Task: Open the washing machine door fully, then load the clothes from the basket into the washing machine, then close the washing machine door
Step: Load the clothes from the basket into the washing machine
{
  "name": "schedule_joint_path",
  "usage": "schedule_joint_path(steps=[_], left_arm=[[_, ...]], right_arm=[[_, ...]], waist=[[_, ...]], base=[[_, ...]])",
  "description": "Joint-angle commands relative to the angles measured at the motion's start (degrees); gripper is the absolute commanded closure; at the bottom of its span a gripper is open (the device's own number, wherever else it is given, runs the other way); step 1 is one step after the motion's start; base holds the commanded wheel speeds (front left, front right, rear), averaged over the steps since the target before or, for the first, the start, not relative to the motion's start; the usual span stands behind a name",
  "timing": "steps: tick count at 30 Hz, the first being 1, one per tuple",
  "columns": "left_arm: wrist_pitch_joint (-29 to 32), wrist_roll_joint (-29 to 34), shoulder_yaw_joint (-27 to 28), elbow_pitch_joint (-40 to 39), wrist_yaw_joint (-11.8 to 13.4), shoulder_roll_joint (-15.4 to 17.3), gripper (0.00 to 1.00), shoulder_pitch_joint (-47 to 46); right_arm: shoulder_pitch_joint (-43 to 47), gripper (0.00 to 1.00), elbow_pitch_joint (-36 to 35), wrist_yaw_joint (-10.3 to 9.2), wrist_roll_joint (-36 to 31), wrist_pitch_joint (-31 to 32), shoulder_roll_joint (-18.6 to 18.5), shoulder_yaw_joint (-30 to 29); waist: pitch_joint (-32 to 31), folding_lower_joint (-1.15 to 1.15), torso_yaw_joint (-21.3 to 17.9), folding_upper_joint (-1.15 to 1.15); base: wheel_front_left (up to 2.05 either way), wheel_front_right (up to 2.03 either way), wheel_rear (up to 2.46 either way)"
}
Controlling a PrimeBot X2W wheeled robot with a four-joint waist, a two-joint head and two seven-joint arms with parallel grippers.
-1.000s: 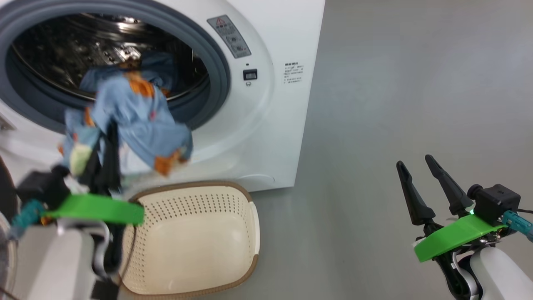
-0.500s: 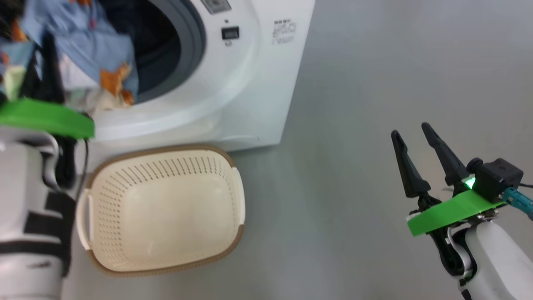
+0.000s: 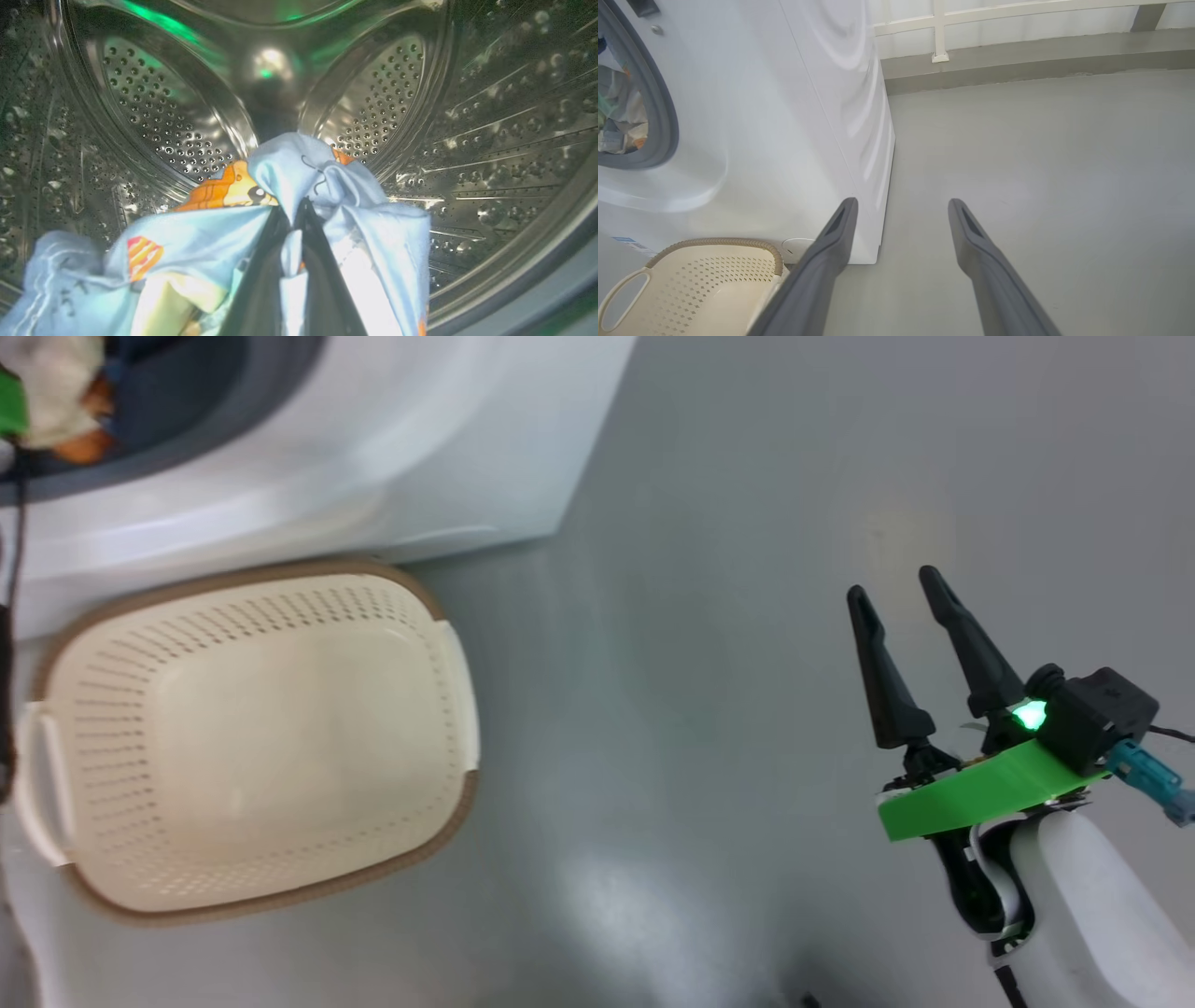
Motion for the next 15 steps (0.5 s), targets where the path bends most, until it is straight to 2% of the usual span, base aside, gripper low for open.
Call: schedule_joint_path(steps=[1,5,8,12,13,14,15], left_arm=[[-0.36,-0.17,0.61,-0.91,-0.12,3.41,1.0,-1.37],[-0.36,-0.2,0.99,-2.8,-0.12,4.81,1.0,-4.03],[-0.36,3.04,4.45,-9.69,-0.12,5.71,1.0,-5.92],[-0.36,6.44,8.71,-14.74,-0.12,4.18,1.0,-4.65],[-0.36,6.91,9.8,-14.26,-0.12,3.67,0.73,-4.3],[-0.36,6.99,10.71,-12.67,-0.12,3.06,0.0,-3.74],[-0.36,6.78,10.93,-10.26,-0.12,2.45,0.0,-3.26]], right_arm=[[1.1,0.0,-1.54,0.31,-0.79,-0.46,0.08,0.72],[2.24,0.0,-1.74,0.31,-1.05,-0.46,1.02,0.51],[2.33,0.0,-2.08,0.31,-1.22,-0.46,1.5,0.29],[1.92,0.0,-1.94,0.31,-1.33,-0.46,2.07,0.19],[1.78,0.0,-1.75,0.31,-1.3,-0.46,2.21,0.35],[1.67,0.0,-1.56,0.31,-1.3,-0.46,2.33,0.57],[1.57,0.0,-1.35,0.31,-1.31,-0.46,2.41,0.79]], waist=[[4.15,0.0,-4.41,0.0],[4.89,0.0,-5.97,0.0],[5.72,0.0,-6.57,0.0],[6.11,0.0,-6.7,0.0],[6.07,0.0,-6.58,0.0],[5.94,0.0,-6.43,0.0],[5.78,0.0,-6.25,0.0]], base=[[0.0,0.0,0.0],[0.0,0.0,0.0],[0.0,0.0,0.0],[0.0,0.0,0.0],[0.0,0.0,0.0],[0.0,0.0,0.0],[0.0,0.0,0.0]])
